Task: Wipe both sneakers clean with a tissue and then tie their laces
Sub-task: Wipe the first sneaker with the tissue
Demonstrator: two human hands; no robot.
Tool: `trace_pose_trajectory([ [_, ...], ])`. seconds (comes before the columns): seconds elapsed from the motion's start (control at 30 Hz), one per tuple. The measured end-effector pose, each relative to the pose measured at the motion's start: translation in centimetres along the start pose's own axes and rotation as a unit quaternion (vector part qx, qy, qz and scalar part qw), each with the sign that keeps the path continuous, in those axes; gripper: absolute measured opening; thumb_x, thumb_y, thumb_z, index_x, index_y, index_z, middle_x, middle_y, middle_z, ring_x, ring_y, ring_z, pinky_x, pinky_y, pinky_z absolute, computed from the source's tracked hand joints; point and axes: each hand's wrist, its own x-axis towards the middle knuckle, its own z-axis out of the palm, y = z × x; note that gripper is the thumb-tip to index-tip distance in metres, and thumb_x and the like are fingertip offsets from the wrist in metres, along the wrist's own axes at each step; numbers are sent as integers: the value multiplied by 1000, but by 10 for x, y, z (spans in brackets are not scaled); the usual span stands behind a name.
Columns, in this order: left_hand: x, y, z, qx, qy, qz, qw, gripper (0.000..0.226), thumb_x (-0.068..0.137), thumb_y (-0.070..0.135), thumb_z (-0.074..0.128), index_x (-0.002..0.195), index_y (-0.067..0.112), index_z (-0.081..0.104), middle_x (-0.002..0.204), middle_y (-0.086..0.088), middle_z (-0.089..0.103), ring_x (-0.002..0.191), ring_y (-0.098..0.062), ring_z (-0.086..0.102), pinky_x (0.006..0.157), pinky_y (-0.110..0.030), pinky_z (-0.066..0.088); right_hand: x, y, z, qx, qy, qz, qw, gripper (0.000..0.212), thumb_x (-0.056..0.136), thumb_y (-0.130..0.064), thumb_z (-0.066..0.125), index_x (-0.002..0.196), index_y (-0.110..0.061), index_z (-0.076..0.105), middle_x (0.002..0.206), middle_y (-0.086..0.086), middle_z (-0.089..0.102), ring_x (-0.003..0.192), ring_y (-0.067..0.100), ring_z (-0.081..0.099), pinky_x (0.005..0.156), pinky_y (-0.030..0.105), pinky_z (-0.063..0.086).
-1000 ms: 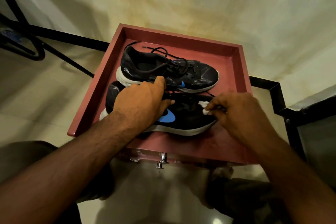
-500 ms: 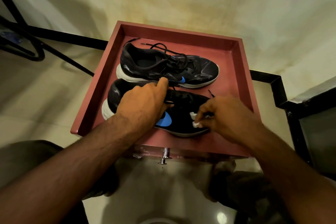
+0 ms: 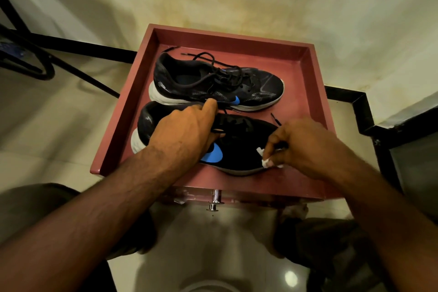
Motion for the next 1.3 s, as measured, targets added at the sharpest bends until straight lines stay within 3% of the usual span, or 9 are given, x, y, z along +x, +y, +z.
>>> trace_pose_trajectory([
  [0.23, -1, -2, 0, 2, -5, 9, 1000, 48, 95, 51, 57, 128, 19, 40, 119, -6, 64, 100, -37, 67, 73, -47, 54, 20, -37, 38, 0, 54, -85, 995, 10, 86, -25, 81, 93, -32, 81, 100, -15, 69, 97, 12, 66, 77, 20, 51],
  [0.3, -2, -3, 0, -11, -2, 6, 1000, 48, 95, 53, 58, 126, 21, 41, 119, -5, 65, 101, -38, 67, 74, -47, 54, 17, -26, 18, -44, 7, -31, 998, 9, 83, -28, 85, 91, -29, 82, 97, -10, 76, 92, 11, 70, 79, 25, 54],
  [0.4, -2, -3, 2, -10, 6, 4, 1000, 48, 95, 54, 58, 126, 21, 41, 117, -5, 65, 100, -39, 67, 72, -46, 51, 7, 0, -10, -37, -9, 31, 999, 12, 77, -32, 89, 87, -27, 83, 82, -10, 77, 78, 3, 69, 65, 18, 48],
  [0.5, -1, 0, 3, 13, 4, 2, 1000, 50, 97, 53, 57, 129, 20, 40, 118, -6, 64, 99, -38, 68, 69, -44, 50, 5, -4, -1, -16, 15, 4, 1000, 10, 78, -32, 89, 85, -30, 82, 78, -19, 71, 73, -7, 62, 62, 11, 40],
  [0.63, -1, 1, 3, 13, -6, -1, 1000, 49, 96, 51, 57, 130, 20, 39, 119, -7, 64, 99, -37, 67, 69, -44, 52, 15, -36, 35, 95, -6, -55, 994, 12, 79, -26, 87, 88, -32, 81, 88, -15, 76, 81, -2, 68, 73, 19, 54],
  [0.93, -6, 2, 0, 12, 5, 3, 1000, 51, 96, 54, 55, 132, 20, 39, 118, -7, 64, 99, -39, 68, 75, -48, 56, 3, 8, -6, -98, -45, 26, 994, 12, 76, -26, 90, 80, -32, 81, 83, -16, 76, 79, 2, 71, 69, 16, 52],
  [1.03, -5, 3, 1, 37, 7, 6, 999, 51, 98, 53, 54, 132, 19, 39, 119, -8, 63, 98, -40, 68, 74, -49, 57, -2, 15, 1, -83, -24, -8, 996, 10, 78, -26, 89, 82, -32, 82, 81, -19, 76, 75, -1, 71, 65, 12, 51],
  [1.17, -3, 3, 1, 46, 5, 6, 999, 51, 99, 51, 54, 135, 18, 37, 119, -9, 63, 97, -38, 68, 72, -47, 56, -9, 17, -2, 125, 10, -34, 992, 7, 81, -32, 86, 85, -32, 81, 79, -13, 77, 69, -1, 70, 62, 13, 53],
  [1.3, -3, 3, 0, 32, 10, 11, 999, 51, 98, 52, 54, 133, 19, 38, 117, -8, 63, 96, -37, 68, 71, -46, 55, -3, 19, -3, 40, 135, -10, 990, 8, 83, -31, 85, 89, -33, 80, 85, -16, 74, 77, -3, 65, 61, 9, 44],
])
